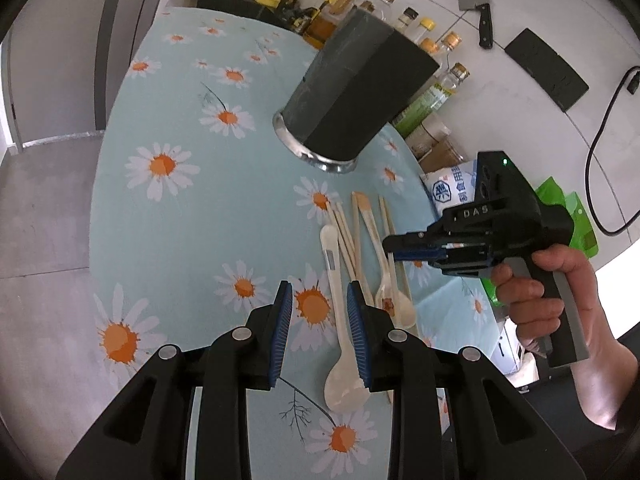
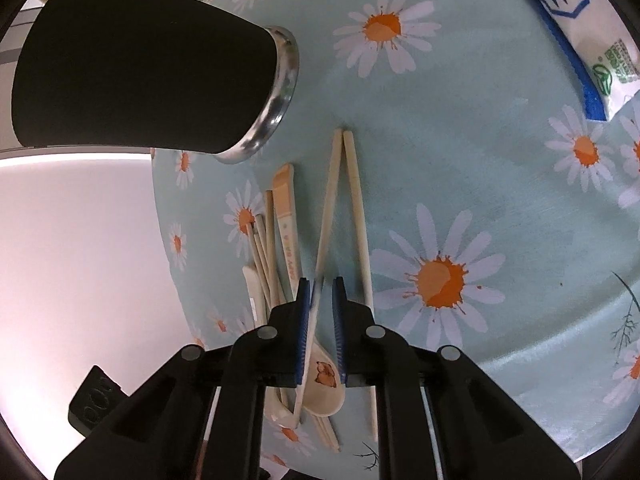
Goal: Organize utensils
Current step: 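Move both tools back down to the utensils on the table, then grasp a wooden chopstick with the right tool while the left tool grasps the white plastic spoon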
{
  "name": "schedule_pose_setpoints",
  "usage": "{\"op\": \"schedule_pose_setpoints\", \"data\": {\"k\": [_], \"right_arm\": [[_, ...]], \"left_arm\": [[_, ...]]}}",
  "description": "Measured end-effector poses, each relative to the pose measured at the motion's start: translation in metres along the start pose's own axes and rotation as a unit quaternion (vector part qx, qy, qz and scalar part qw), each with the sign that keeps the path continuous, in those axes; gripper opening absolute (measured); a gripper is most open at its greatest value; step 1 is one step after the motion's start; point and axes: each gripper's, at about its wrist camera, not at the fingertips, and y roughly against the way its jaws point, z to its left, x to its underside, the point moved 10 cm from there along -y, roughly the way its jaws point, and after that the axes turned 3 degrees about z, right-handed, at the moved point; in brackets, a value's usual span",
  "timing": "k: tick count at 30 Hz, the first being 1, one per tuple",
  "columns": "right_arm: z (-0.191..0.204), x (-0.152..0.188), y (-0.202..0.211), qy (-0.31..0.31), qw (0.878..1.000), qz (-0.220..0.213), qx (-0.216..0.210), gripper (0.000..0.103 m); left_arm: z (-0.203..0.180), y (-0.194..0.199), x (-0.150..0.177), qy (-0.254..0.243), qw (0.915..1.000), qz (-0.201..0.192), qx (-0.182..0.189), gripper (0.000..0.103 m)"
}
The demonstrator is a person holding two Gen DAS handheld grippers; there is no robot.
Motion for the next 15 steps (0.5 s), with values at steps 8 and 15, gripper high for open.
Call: {"op": "schedule_pose_setpoints", "data": {"k": [8,15], "right_arm": [[-0.001,-0.011,0.006,-0.004,1.000,0.002,-0.018,0.006],[-0.002,-0.006,0.038,0.016,0.999,0.000,-0.050,0.006]], "left_arm": [[0.001,-0.012,0.002,0.002,0.9997,0.024,-0.003,0.027],[-0.006,-0.035,0.011,-0.008,0.9957,0.091,-0.014,0.027]]}}
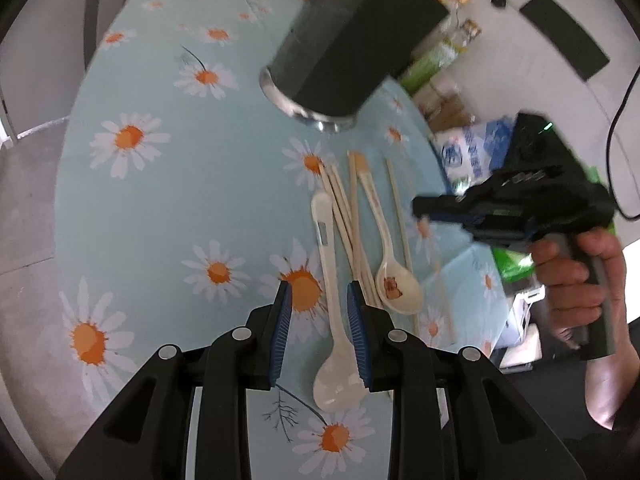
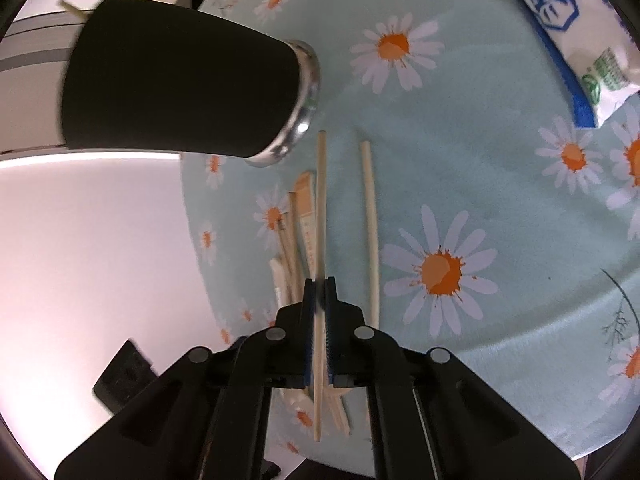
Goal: Organize utensils
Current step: 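Grasp a wooden chopstick with the right tool while the left tool grasps the white plastic spoon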
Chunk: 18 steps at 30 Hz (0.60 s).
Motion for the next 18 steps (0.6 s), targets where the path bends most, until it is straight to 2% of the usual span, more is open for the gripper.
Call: {"op": "schedule_pose_setpoints", "data": {"k": [3,8,14,18], "right_arm": [[0.005,0.004,0.013,0.020,1.000,0.002,-0.009,0.006],[0.012,0.012,0.032,0.053,0.998,0.007,-0.019,0.006],[0.015,0.022,0.041,0.079,0.996,0.020,-0.037,0.006],[0.017,0.026,0.046,0.091,0.993,0.033,-0.067,0.006]], "left_arm": [[-0.005,-0.009,0.006,-0.009,0.9992,0.037,-0.013,0.027],[-0.008,-0.018,0.012,-0.031,0.9940,0.076,-0.072,0.027],[-0.017,-0.029,0.013,-0.046,0.9832,0.116,-0.133,0.027],[-0.019,-0.038,0.011,-0.047,0.9746,0.140,-0.169,0.027]]}}
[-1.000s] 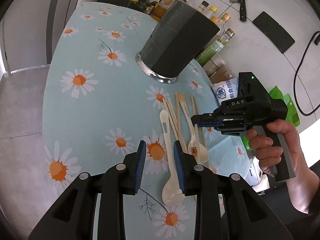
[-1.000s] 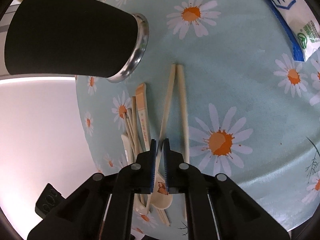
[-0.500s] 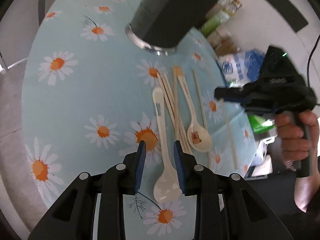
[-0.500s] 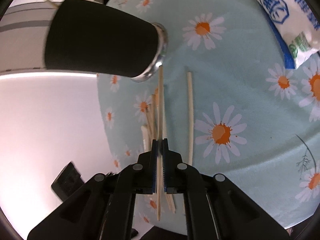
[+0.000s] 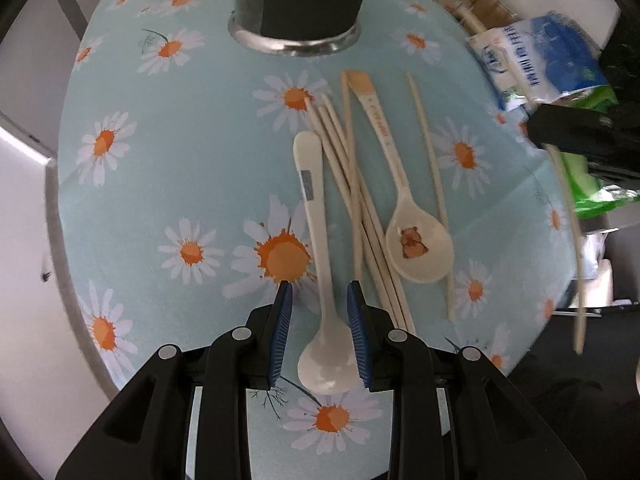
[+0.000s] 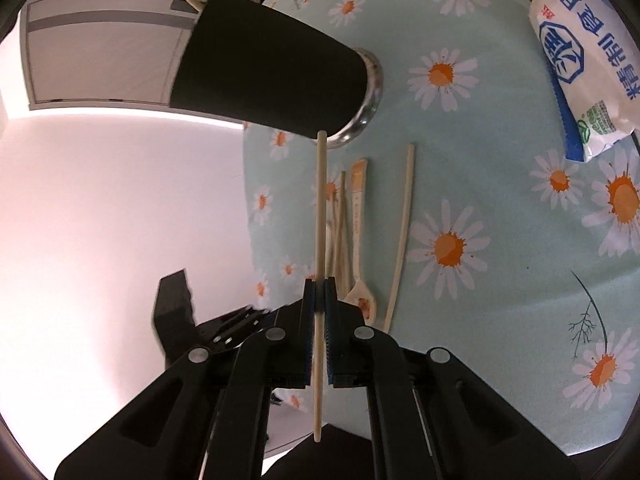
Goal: Organize utensils
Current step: 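Grasp a wooden chopstick with the right tool while the left tool grasps the white plastic spoon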
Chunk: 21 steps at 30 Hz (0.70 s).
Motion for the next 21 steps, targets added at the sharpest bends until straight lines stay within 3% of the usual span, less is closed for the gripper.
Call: {"op": "schedule_pose_setpoints", "data": {"k": [9,13,16,21], "right_arm": [[-0.007,0.009,0.015,0.024,0.999,0.022,-0.026,0.006],[-0.011,0.014,0.016,0.043,0.998,0.034,-0.017,0.006],[-0.012,0.021,0.014,0.050,0.997,0.049,-0.022,0.006],[-0.013,0.028,0.010,0.057,0.995,0.072,-0.027,0.006]], "left_arm": [[-0.009,-0.008,-0.010,-0.007,0.9964,0.046,-0.071,0.026],[-0.015,-0.010,-0.015,0.002,0.9955,0.062,-0.072,0.022],[-0.018,-0.012,-0.023,0.014,0.9949,0.068,-0.074,0.008],[-0.021,-0.016,-0.028,0.036,0.9950,0.065,-0.067,0.006]]}}
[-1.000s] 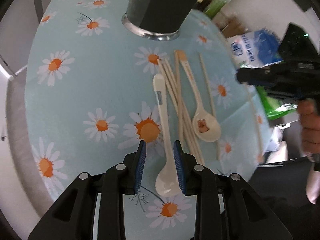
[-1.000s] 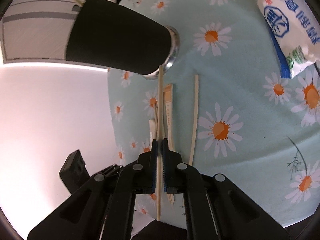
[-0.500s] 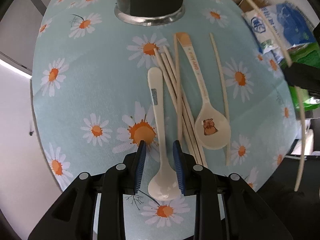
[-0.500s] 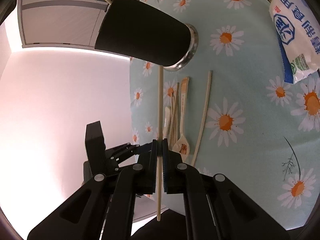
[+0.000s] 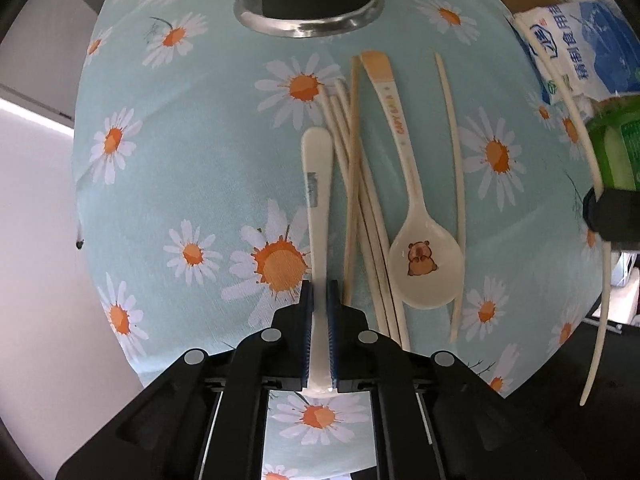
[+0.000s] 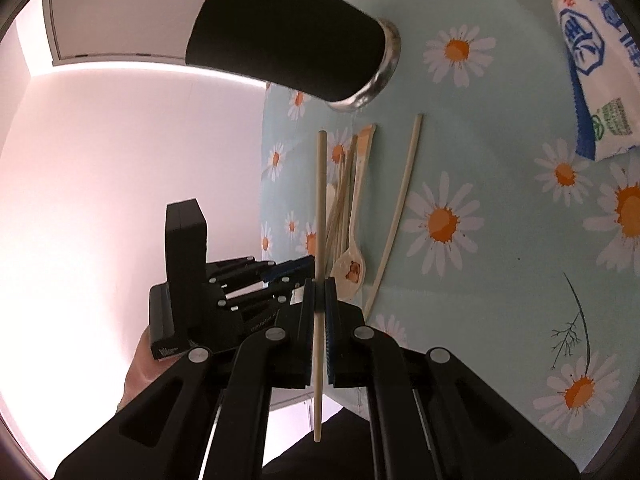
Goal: Organize utensils
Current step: 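Grasp a wooden chopstick with the right tool while the left tool grasps the white plastic spoon, then lift chopstick and plastic spoon into the black holder and open both tools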
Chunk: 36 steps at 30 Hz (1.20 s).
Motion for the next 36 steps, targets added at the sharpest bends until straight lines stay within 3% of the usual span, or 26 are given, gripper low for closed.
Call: {"op": "schedule_pose_setpoints", "data": {"k": [5,11,20,24,30,36], "right_arm": [[0.002,0.000,-0.002,0.004,1.000,0.006,0.006,0.006],[0.008,-0.011,0.012,0.011,1.000,-0.019,0.010,0.006],[0.032,-0.024,0.013,0.037,0.997,-0.060,0.044,0.006],[0.053,-0.030,0.005,0.075,0.991,-0.083,0.074,0.006],[0.084,-0.037,-0.004,0.119,0.982,-0.119,0.083,0.006],[0.107,-0.054,-0.002,0.149,0.966,-0.179,0.113,0.006]], "left_arm": [[0.014,0.004,0.005,0.009,0.9999,-0.009,0.010,0.006],[0.029,0.027,0.012,0.014,0.9985,-0.048,0.021,0.005],[0.045,0.061,0.034,0.016,0.9909,-0.110,0.075,0.005],[0.057,0.094,0.032,0.008,0.9823,-0.154,0.107,0.005],[0.059,0.136,0.019,-0.012,0.9679,-0.211,0.137,0.005],[0.060,0.164,-0.003,-0.038,0.9479,-0.266,0.171,0.005]]}}
